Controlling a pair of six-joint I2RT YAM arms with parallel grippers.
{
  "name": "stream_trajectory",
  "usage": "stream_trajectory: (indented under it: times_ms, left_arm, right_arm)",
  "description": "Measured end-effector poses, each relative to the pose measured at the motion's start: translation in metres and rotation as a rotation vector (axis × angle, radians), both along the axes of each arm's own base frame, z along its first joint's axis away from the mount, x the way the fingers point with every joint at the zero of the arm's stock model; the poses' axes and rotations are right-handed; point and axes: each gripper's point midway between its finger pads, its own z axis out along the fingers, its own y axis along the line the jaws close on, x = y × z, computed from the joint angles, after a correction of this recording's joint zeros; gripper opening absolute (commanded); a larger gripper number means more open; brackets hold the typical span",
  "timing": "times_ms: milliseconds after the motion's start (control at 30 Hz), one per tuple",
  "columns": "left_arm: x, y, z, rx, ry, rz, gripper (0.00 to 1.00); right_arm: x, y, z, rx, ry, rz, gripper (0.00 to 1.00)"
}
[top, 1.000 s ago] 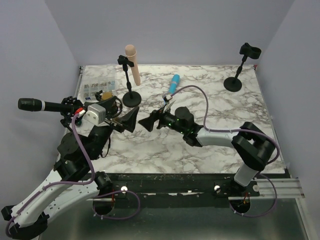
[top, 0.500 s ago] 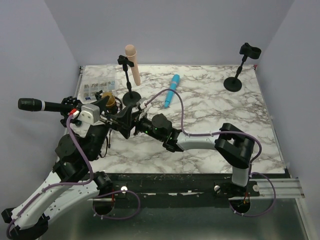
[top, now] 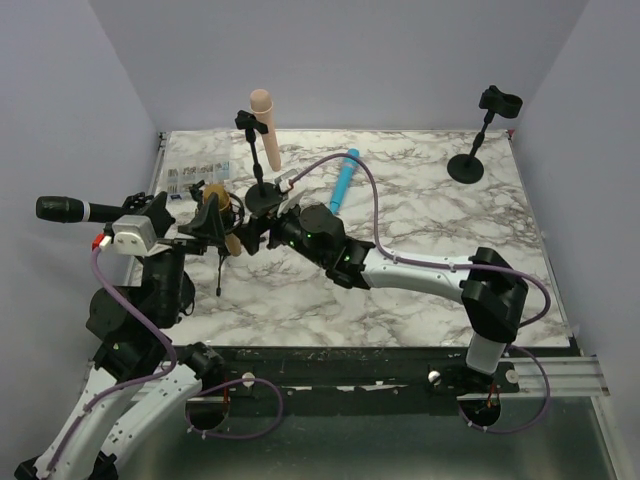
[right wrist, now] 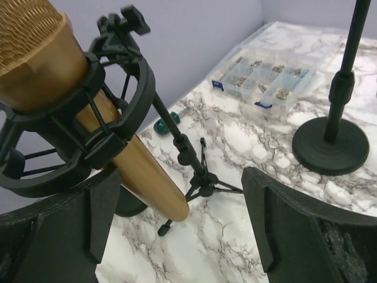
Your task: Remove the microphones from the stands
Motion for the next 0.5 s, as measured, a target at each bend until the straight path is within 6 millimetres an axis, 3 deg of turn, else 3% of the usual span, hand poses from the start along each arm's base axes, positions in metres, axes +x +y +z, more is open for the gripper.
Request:
stream_trajectory:
  times_ms: [100,267,500]
  left_arm:
    - [-0.001,0.010,0.002,-0.010,-0.010,0.037,0.99]
    - [-0.004,0.014,0.007,-0.023,-0.012,0.045,0.99]
    - [-0.021,0.025,0.038,-0.054,-0.062,0.044,0.99]
  right_arm:
    - [0.003,0.000,0.022,-0.001,-0.007,-0.016,0.93]
    - [0.003,-0.001,0.037,-0.038,0.003,-0.015,0.93]
    - [0.002,-0.001,0.060,-0.045,0.008,-0.007,0.93]
